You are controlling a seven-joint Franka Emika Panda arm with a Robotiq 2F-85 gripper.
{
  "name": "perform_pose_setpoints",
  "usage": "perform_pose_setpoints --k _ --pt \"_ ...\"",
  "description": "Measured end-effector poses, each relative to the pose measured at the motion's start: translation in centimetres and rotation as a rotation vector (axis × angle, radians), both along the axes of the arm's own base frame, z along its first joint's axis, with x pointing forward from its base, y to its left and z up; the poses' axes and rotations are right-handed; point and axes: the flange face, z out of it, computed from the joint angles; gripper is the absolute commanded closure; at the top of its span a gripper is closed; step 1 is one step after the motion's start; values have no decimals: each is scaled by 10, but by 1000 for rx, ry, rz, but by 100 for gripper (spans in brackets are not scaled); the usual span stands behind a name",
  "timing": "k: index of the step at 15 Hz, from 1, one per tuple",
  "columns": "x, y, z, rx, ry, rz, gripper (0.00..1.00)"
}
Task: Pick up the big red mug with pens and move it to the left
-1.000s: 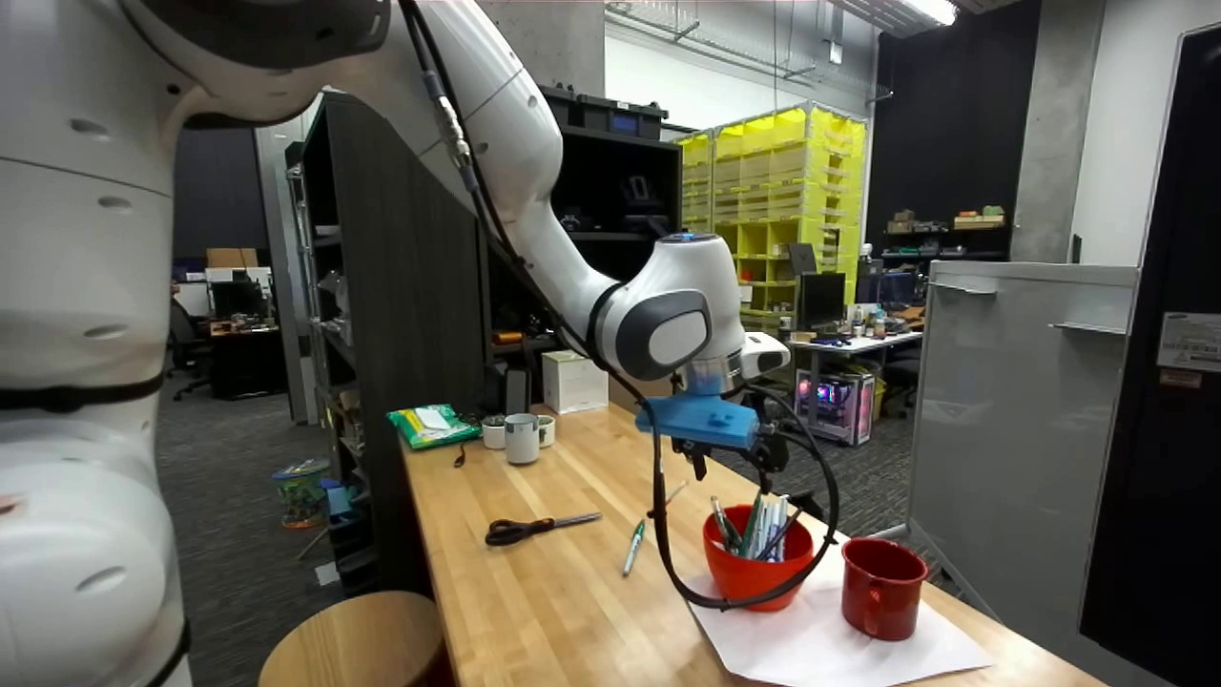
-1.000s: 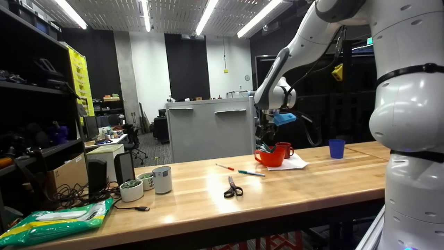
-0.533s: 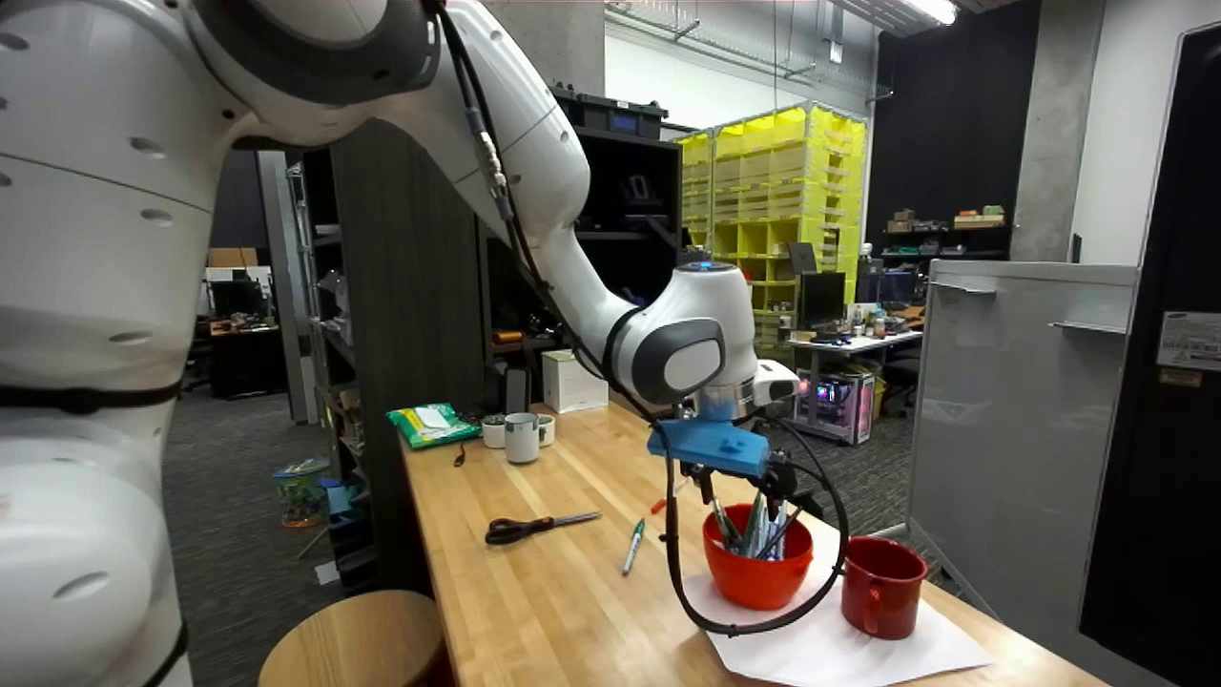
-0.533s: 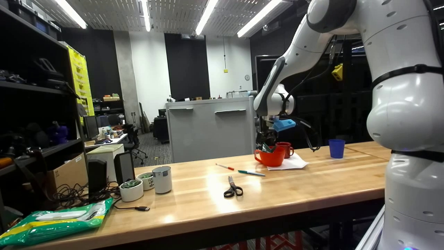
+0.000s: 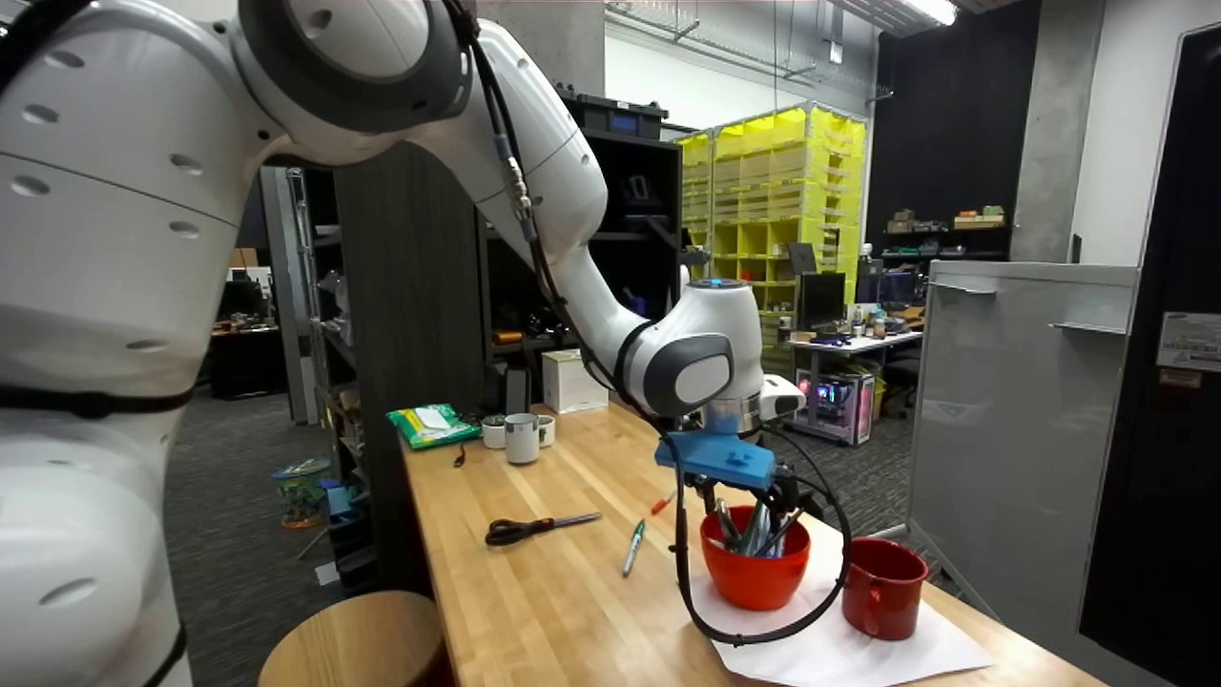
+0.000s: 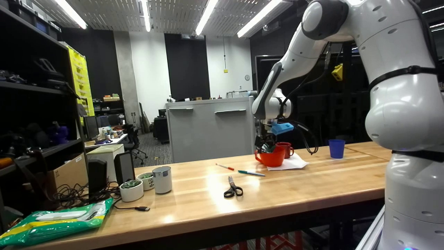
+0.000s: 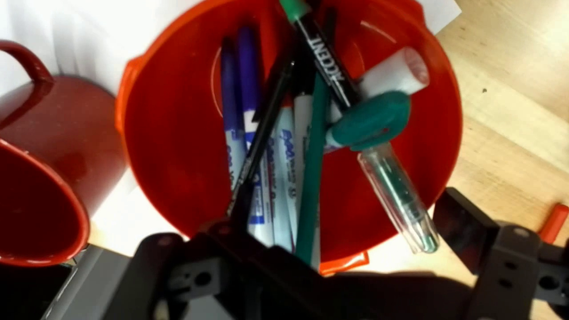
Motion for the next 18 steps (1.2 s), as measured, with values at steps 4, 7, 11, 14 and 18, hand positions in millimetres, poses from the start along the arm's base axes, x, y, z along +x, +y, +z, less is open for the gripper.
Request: perform_pose_setpoints --k 4,7,11,14,18 --pt "6 -2 0 4 5 1 0" --pt "8 -3 0 5 5 1 0" --pt "10 -2 0 6 3 4 0" --pt "11 0 0 8 3 7 0" --pt "13 6 -1 13 1 18 0"
